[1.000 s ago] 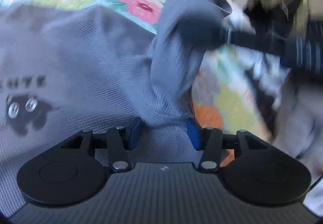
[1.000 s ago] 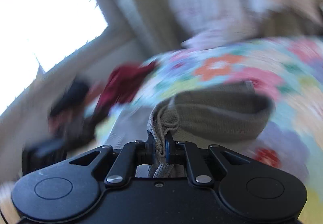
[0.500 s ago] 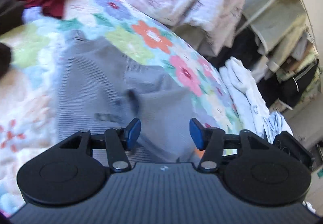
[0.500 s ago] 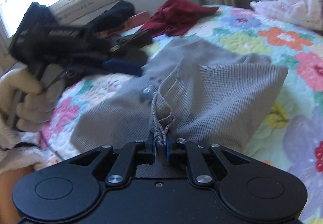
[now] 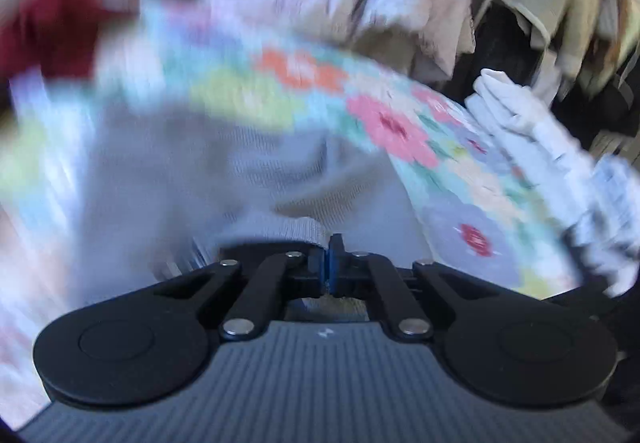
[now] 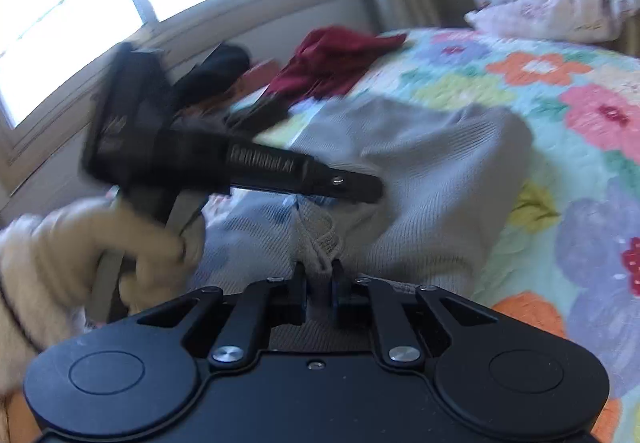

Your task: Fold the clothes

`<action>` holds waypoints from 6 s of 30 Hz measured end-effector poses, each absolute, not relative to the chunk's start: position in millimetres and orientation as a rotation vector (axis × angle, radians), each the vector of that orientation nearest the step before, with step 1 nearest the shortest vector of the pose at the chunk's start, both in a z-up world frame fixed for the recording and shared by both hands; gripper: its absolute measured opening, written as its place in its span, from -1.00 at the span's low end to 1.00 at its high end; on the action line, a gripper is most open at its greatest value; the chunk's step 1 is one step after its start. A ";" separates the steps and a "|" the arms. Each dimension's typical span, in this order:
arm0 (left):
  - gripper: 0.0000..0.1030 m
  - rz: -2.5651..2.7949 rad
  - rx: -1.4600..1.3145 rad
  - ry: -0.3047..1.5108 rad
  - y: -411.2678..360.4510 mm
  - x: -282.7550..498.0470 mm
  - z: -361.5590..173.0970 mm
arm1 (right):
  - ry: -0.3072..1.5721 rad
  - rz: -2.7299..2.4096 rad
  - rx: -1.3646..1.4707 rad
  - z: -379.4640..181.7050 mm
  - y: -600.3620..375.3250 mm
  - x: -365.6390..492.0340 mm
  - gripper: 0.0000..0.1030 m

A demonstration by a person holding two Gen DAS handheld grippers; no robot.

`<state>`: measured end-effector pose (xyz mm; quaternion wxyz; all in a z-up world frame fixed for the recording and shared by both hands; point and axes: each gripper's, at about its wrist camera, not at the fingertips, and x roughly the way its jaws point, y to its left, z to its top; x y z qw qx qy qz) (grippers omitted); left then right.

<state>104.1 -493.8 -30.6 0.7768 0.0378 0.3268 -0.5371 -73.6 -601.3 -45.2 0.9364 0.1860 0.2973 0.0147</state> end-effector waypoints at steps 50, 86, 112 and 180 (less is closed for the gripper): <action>0.17 -1.122 0.125 1.039 -385.8 137.7 -27.8 | 0.552 -0.187 0.725 -42.6 -646.4 -167.1 0.10; -0.75 -1.363 -0.016 1.434 -397.5 65.9 -39.6 | 0.535 -0.034 1.148 -35.3 -629.2 -209.1 -0.60; -0.68 -1.005 -0.666 1.465 -458.9 212.6 -100.4 | 0.517 -0.291 1.517 -77.2 -760.4 -61.9 -0.47; 0.27 -0.907 0.177 0.876 -437.5 152.3 -20.7 | 0.575 -0.524 0.446 -36.2 -642.5 -106.3 0.31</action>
